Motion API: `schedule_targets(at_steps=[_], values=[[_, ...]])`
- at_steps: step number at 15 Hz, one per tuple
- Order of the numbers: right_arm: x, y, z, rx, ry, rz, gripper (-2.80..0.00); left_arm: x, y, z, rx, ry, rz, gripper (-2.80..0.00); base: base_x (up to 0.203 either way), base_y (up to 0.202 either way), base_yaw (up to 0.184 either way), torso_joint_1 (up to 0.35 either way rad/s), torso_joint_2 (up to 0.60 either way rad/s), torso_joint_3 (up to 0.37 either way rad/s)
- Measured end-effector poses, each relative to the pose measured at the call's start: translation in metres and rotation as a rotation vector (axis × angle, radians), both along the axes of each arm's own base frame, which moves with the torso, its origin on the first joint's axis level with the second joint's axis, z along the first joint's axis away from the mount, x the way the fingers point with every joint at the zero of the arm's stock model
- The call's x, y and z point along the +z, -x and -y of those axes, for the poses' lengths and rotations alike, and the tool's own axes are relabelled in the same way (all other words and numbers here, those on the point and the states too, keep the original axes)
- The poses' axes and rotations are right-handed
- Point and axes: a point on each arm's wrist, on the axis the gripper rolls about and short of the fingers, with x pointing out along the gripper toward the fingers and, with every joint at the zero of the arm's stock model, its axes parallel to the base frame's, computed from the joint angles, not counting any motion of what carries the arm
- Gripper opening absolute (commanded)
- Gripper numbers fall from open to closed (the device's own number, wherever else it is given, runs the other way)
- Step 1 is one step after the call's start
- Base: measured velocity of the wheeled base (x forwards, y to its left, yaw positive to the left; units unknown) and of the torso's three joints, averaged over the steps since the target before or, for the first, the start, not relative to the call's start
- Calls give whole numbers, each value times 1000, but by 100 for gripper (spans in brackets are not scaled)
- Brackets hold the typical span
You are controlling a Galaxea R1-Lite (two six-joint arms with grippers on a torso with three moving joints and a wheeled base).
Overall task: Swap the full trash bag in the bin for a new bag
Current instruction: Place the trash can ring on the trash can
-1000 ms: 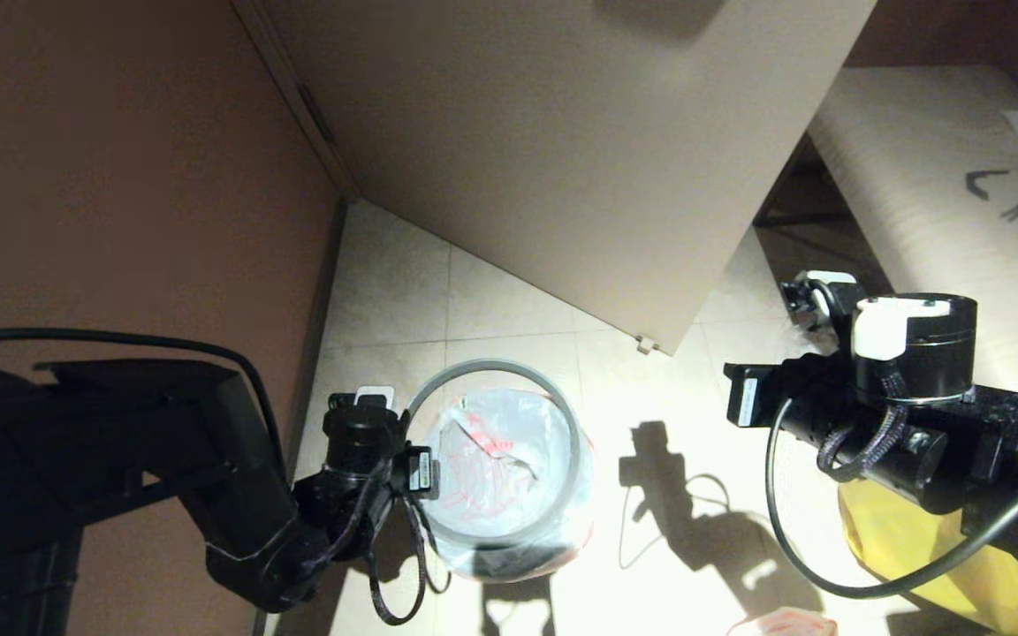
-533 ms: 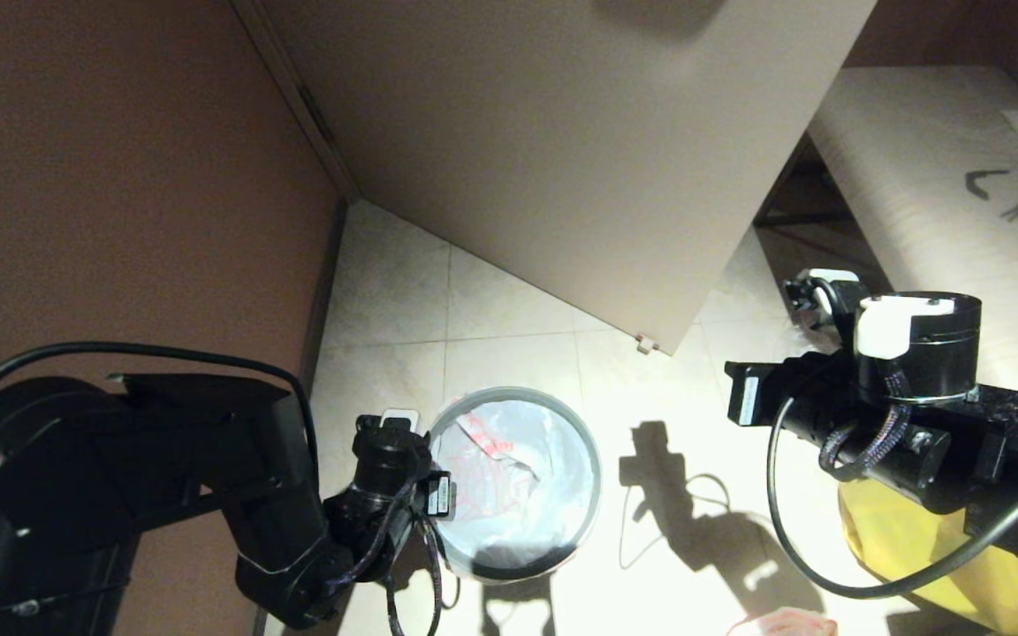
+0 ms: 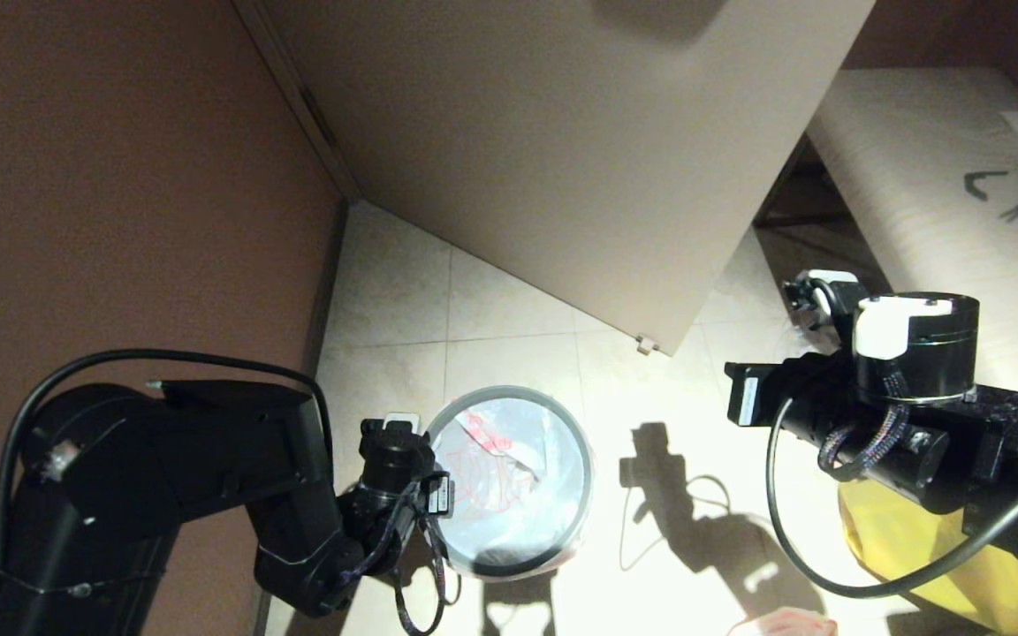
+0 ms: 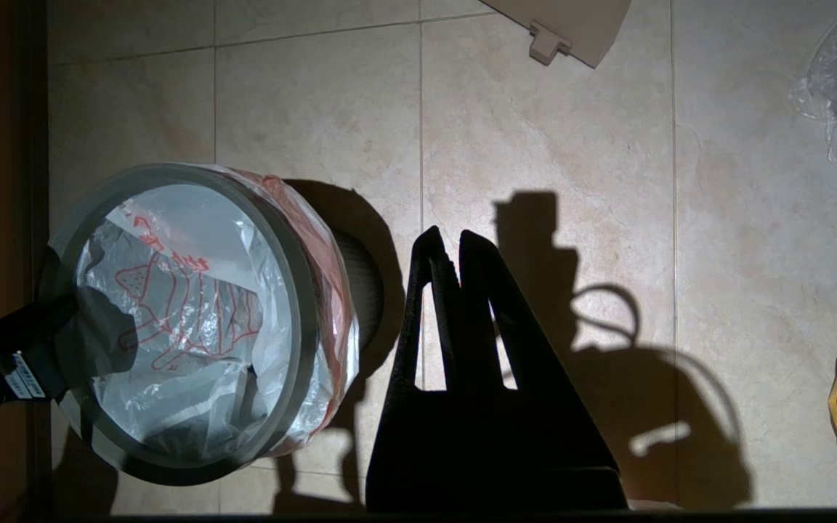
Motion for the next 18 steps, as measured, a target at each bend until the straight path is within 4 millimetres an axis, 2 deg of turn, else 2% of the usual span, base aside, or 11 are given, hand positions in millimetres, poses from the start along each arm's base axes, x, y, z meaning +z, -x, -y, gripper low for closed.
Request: schedule_targets(at_steps=[6, 7, 9, 10, 11, 12, 13, 15, 16, 17, 18], values=[[-1, 0, 0, 1, 1, -2, -280, -2, -3, 2, 16, -12, 6, -280, 0, 0, 0, 0, 0, 0], [-4, -2, -1, 1, 5, -11, -280, -2, -3, 2, 20, -15, 9, 0, 0, 0, 0, 0, 0, 0], [-28, -13, -7, 0, 43, -78, -280, 0, -2, 2, 25, -15, 12, 0, 0, 0, 0, 0, 0, 0], [-53, -22, -13, 1, 81, -146, -280, 4, 1, 3, 15, -15, 16, 0, 0, 0, 0, 0, 0, 0], [-85, -32, -18, 1, 128, -229, -280, 9, 6, 3, 1, -14, 13, 0, 0, 0, 0, 0, 0, 0], [-125, -39, -22, -1, 186, -333, -280, 16, 10, 2, -16, -6, 16, 0, 0, 0, 0, 0, 0, 0], [-164, -43, -24, 1, 242, -432, -280, 24, 15, 1, -34, 3, 15, 0, 0, 0, 0, 0, 0, 0], [-224, -40, -23, 0, 326, -582, -280, 42, 25, -3, -70, 25, 13, 0, 0, 0, 0, 0, 0, 0], [-244, -37, -21, 0, 353, -632, -280, 51, 31, -5, -93, 38, 3, 0, 0, 0, 0, 0, 0, 0], [-254, -36, -20, 1, 365, -659, -280, 58, 35, -7, -113, 53, -4, 0, 0, 0, 0, 0, 0, 0], [-255, -35, -21, 1, 363, -663, -280, 62, 37, -9, -123, 63, -7, 0, 0, 0, 0, 0, 0, 0]])
